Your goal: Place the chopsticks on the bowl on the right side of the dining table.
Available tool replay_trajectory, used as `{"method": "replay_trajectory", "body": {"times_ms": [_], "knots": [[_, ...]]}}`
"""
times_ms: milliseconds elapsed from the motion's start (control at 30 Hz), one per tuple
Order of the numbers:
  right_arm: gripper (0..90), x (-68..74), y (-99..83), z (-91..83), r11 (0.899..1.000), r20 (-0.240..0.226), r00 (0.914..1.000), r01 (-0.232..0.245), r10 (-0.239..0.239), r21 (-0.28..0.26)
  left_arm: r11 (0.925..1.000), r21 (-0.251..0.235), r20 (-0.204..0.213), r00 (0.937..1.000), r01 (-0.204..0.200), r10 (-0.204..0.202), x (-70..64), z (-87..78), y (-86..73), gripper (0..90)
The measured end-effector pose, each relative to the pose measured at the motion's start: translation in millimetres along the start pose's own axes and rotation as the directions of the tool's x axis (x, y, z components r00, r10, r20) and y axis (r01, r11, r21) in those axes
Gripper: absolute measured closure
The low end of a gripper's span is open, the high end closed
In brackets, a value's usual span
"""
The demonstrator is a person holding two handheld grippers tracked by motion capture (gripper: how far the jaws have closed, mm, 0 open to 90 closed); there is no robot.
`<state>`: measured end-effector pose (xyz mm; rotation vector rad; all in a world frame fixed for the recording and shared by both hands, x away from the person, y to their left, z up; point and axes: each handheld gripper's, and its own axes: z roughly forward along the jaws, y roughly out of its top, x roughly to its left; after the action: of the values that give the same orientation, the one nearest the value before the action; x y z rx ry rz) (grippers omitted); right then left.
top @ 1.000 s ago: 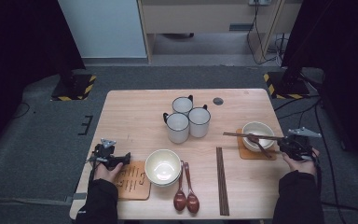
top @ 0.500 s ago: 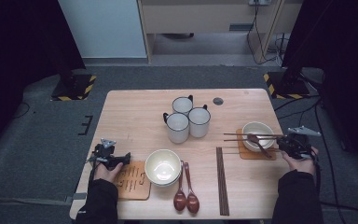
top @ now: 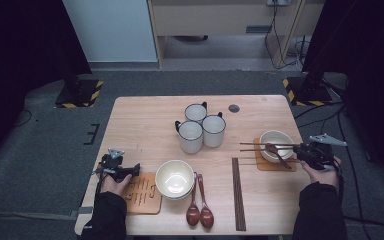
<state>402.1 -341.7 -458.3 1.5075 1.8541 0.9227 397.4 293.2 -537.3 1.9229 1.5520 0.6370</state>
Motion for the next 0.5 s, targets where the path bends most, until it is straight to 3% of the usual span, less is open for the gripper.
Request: {"method": "replay_trajectory", "body": {"times_ms": [233, 500], "knots": [[53.7, 13.3, 4.0, 5.1, 0.999, -0.073, 0.9966, 0.035, -0.037, -0.026, 1.0, 0.0, 0.0, 1.0, 0.0, 0.0, 0.0, 0.0, 0.0, 0.0], [45.7, 21.6, 3.3, 12.4, 0.996, -0.088, 0.9926, 0.081, -0.084, -0.035, 1.0, 0.0, 0.0, 1.0, 0.0, 0.0, 0.0, 0.0, 0.0, 0.0]]}}
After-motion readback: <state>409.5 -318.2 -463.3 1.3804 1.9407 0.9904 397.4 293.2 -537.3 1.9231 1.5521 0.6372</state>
